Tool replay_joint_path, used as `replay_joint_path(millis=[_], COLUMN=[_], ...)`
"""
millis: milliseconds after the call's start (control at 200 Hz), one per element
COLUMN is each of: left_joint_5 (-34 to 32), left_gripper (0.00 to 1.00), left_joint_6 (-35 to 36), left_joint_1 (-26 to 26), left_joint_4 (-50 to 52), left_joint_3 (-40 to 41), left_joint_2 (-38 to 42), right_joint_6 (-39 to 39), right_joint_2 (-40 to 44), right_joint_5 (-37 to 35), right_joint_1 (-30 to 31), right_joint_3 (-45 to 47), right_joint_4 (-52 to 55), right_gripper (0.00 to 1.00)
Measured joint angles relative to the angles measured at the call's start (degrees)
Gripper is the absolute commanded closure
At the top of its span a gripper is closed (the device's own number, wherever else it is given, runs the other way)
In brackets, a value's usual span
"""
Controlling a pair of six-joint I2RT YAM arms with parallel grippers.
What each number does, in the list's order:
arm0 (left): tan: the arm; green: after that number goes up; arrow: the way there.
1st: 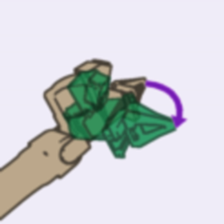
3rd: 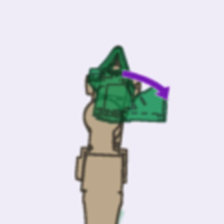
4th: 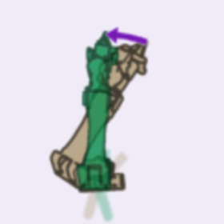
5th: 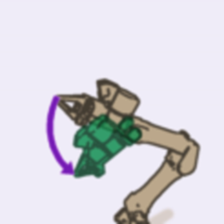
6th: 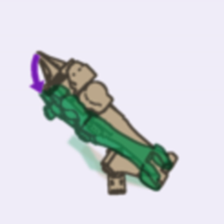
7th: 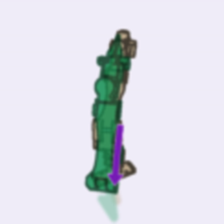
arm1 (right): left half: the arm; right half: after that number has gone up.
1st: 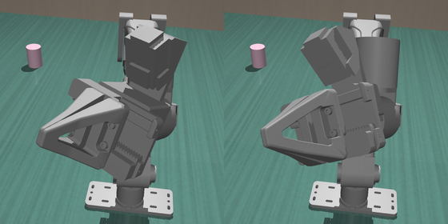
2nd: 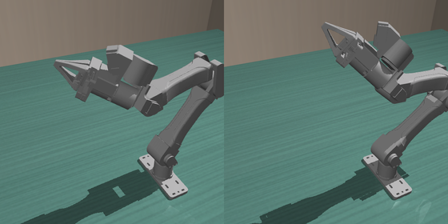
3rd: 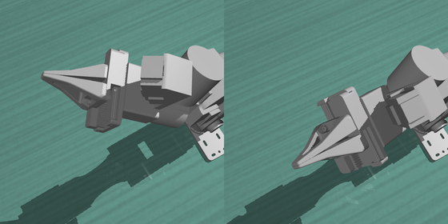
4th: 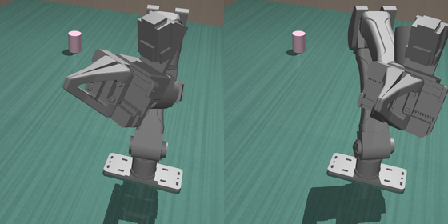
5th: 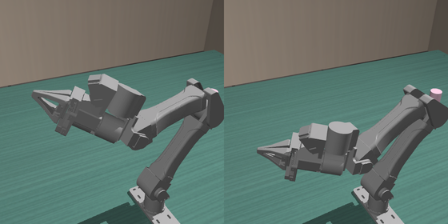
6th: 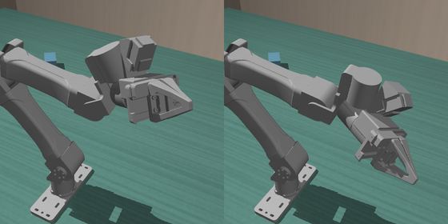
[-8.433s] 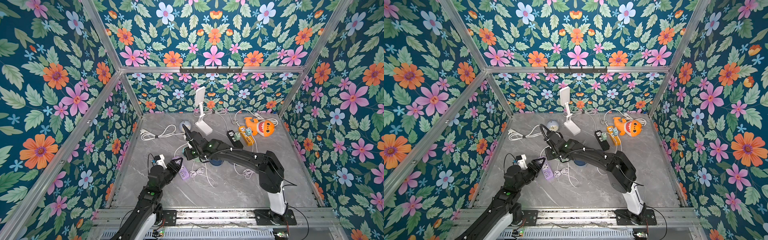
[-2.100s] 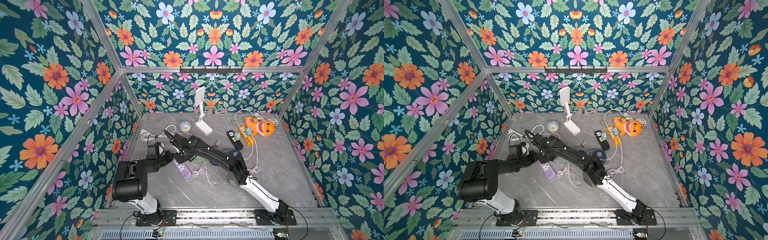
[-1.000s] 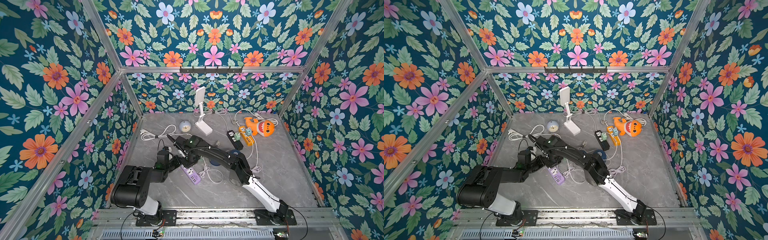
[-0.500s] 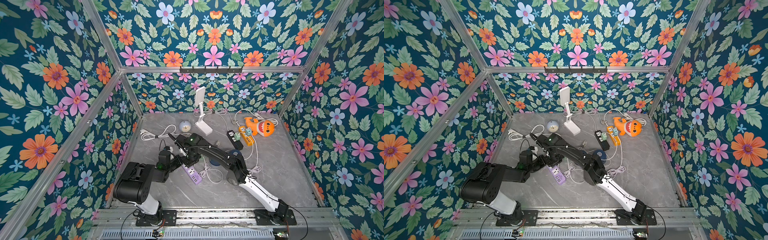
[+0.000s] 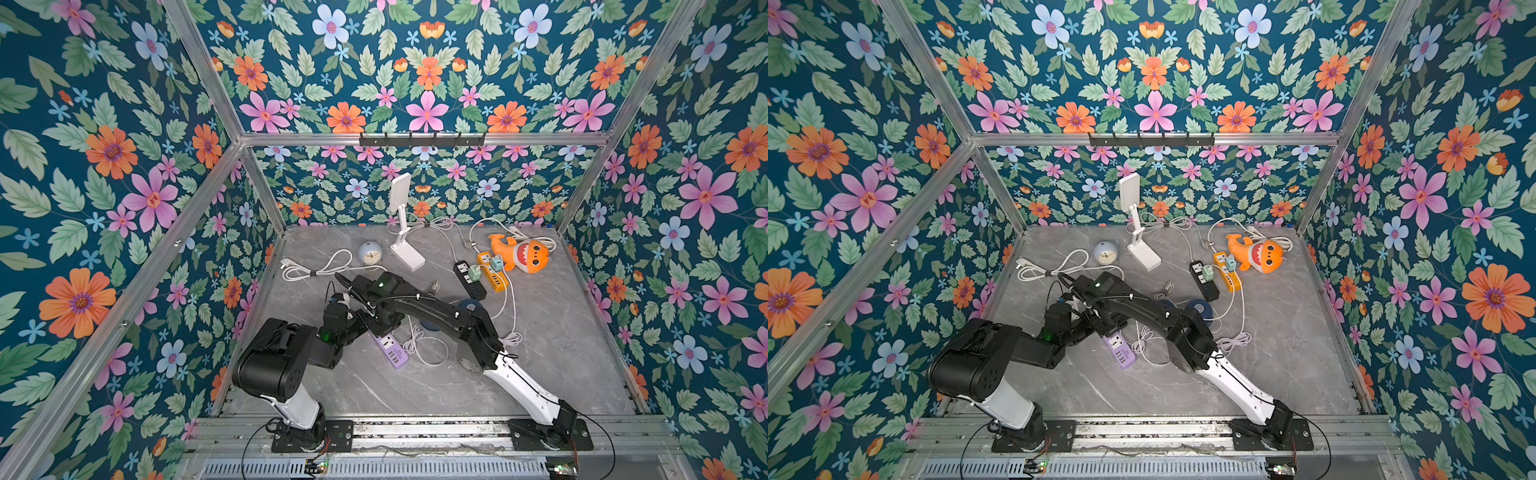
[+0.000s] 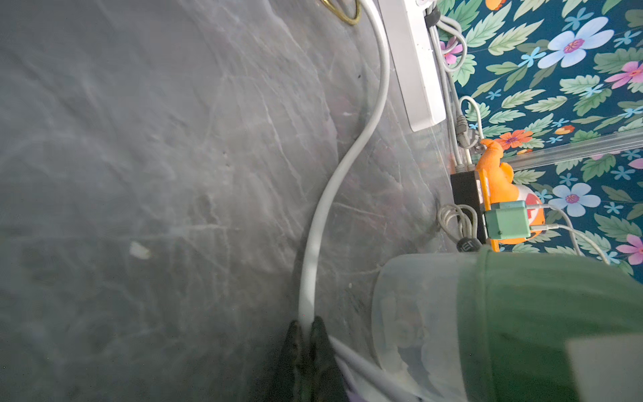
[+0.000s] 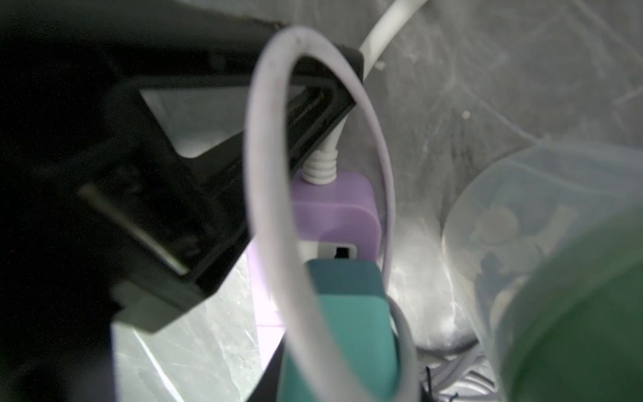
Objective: Charge the cordless meat grinders
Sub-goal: Insert the plug into the socket.
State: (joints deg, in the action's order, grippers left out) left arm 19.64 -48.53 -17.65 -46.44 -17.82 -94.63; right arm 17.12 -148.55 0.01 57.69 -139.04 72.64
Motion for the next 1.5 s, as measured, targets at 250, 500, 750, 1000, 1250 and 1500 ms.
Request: replay_joint_path(millis=[250, 500, 750, 1000, 1250, 1500], left_joint_5=[-3.7, -3.8, -3.2, -1.4, 1.1, 2.8], left_gripper=[0.97, 0.97, 0.97, 0.96, 0.96, 0.96], left_joint_6=[-1.9, -2.6, -2.6, -2.5, -2.3, -2.2], left_joint_1=[-4.5, -5.0, -5.2, -5.6, -5.6, -5.4], left_joint_4=[-1.4, -2.1, -2.1, -0.9, 1.8, 2.8], left_joint_3=[0.1, 0.7, 0.7, 0.8, 0.9, 0.3], left_joint_2=[-0.4, -0.7, -0.7, 0.4, 1.8, 1.5], right_joint_6=[0.3, -0.7, -0.8, -0.8, -0.8, -0.7], right_joint_2=[1.9, 2.6, 6.2, 7.0, 9.4, 13.8], right_joint_5=[0.0, 0.6, 1.5, 0.7, 0.2, 0.3], right_joint_1=[-0.9, -1.7, -2.1, -2.1, -2.1, -2.2], right_joint_3=[1.6, 2.1, 6.6, 7.2, 9.4, 15.4], right_joint_4=[1.8, 3.0, 0.0, -1.9, -3.9, -7.7], right_gripper=[1.0, 0.82, 0.66, 0.58, 0.5, 0.44])
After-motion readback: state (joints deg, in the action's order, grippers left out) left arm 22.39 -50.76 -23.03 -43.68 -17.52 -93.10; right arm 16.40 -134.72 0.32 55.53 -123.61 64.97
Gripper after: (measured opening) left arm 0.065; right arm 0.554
